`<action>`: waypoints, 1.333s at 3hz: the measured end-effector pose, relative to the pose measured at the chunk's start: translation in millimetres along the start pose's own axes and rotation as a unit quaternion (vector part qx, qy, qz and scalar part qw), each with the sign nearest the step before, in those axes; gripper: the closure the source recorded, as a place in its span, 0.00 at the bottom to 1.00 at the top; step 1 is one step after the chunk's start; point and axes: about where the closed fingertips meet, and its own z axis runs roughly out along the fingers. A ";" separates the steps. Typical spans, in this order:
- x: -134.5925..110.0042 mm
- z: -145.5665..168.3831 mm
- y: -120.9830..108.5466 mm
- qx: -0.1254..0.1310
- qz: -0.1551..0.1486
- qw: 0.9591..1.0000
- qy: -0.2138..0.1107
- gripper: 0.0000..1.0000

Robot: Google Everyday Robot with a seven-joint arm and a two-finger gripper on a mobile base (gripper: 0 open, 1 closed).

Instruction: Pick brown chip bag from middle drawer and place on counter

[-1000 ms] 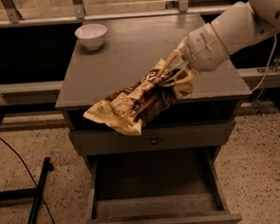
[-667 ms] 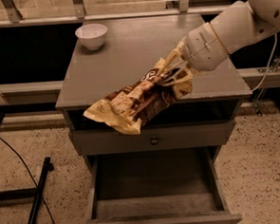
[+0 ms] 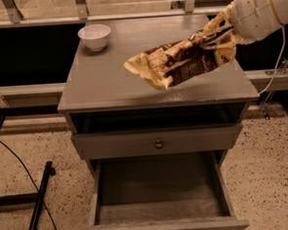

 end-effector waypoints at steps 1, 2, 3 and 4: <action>32.8 -20.3 -8.9 0.040 0.021 0.998 0.045 1.00; 62.0 -15.9 -5.0 0.065 0.062 0.993 0.083 0.82; 81.4 11.1 8.2 0.074 0.119 0.985 0.100 0.59; 81.0 14.5 7.4 0.076 0.127 0.984 0.098 0.36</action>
Offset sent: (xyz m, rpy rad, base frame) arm 0.0620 -0.0795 -0.0204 0.0932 -0.0700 -0.4080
